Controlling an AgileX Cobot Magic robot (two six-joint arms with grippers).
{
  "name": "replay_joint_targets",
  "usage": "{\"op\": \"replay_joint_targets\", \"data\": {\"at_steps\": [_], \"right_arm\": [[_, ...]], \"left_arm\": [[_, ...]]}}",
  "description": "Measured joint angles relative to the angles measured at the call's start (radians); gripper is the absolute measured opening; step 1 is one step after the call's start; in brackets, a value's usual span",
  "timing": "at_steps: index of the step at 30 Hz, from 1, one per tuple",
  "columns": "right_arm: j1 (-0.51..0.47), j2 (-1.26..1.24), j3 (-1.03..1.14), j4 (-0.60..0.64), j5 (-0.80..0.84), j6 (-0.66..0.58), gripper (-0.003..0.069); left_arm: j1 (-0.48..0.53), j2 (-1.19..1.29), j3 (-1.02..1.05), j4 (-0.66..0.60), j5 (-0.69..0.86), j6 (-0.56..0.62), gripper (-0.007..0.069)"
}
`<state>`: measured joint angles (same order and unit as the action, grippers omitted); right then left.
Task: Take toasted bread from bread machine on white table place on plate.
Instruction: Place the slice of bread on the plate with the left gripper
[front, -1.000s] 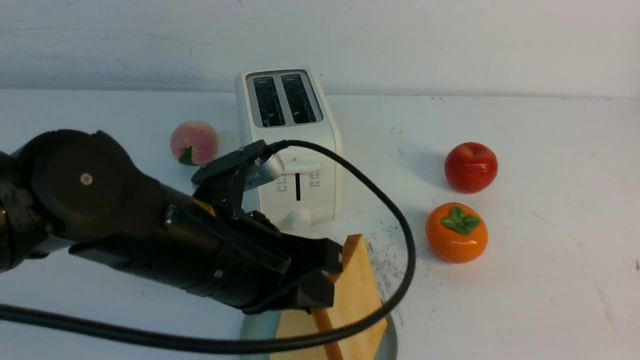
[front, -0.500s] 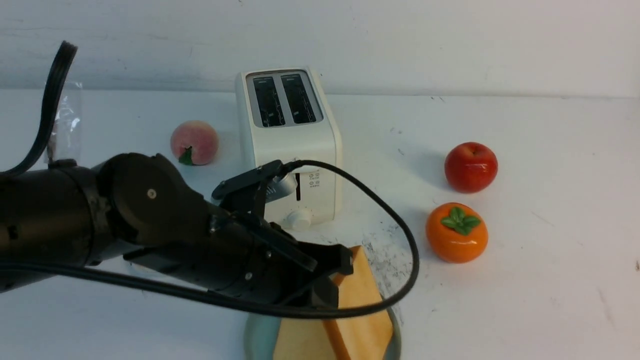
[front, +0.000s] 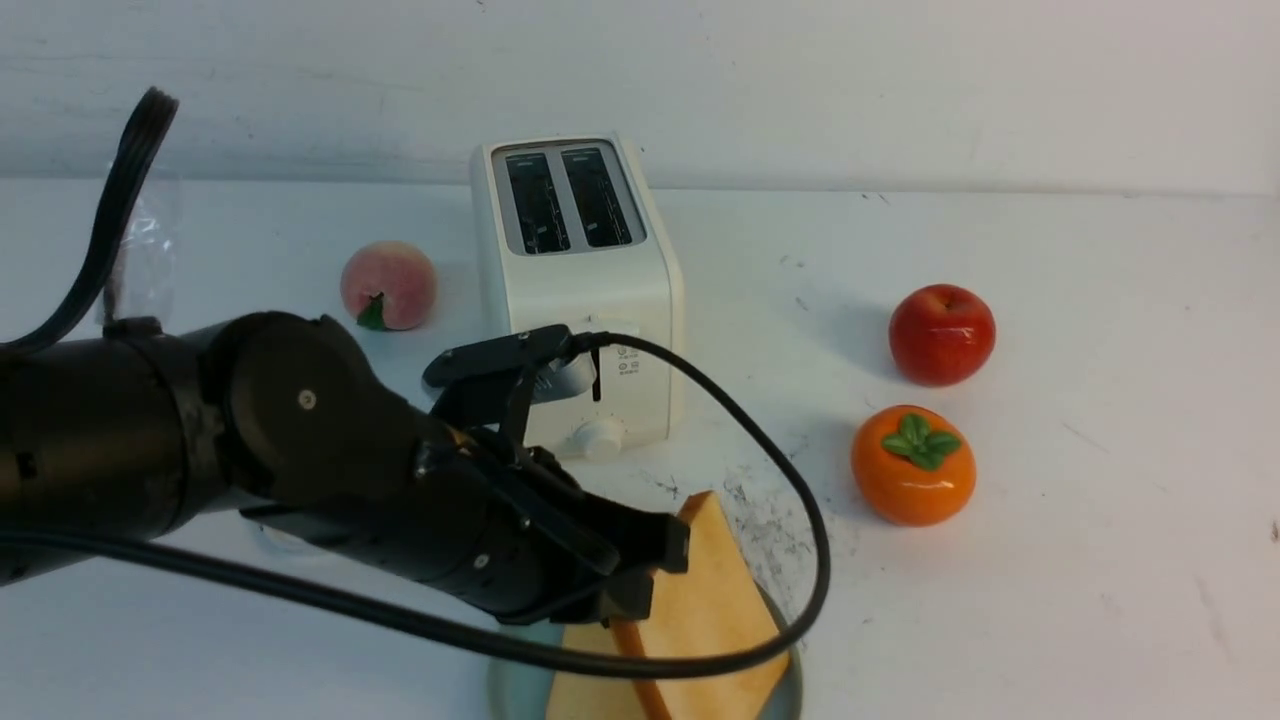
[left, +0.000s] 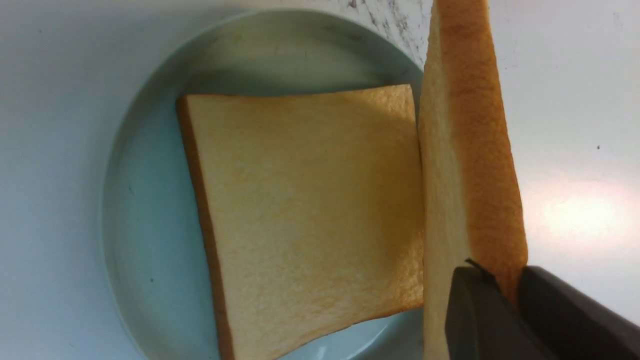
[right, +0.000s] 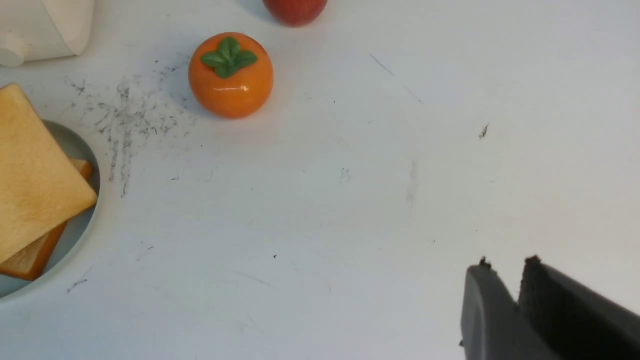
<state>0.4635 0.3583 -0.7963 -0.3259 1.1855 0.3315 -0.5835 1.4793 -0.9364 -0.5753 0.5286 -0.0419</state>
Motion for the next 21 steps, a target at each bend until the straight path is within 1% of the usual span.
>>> {"op": "replay_joint_targets", "data": {"at_steps": [6,9,10,18,21], "right_arm": [[0.0,0.0,0.0,0.004,0.0,0.0,0.0117],[0.0,0.0,0.0,0.007,0.0,0.0,0.0117],[0.0,0.0,0.0,0.007,0.0,0.0,0.0117],[0.0,0.0,0.0,0.007,0.0,0.0,0.012],[0.0,0.0,0.0,0.007,0.0,0.0,0.0122]], "left_arm": [[0.0,0.0,0.0,0.02,0.0,0.0,0.0085],[0.0,0.0,0.0,0.033,0.0,0.0,0.0128],[0.0,0.0,0.0,0.033,0.0,0.0,0.0131],[0.0,0.0,0.0,0.065,0.0,0.0,0.03],[0.0,0.0,0.0,0.087,0.008,0.0,0.032]]}}
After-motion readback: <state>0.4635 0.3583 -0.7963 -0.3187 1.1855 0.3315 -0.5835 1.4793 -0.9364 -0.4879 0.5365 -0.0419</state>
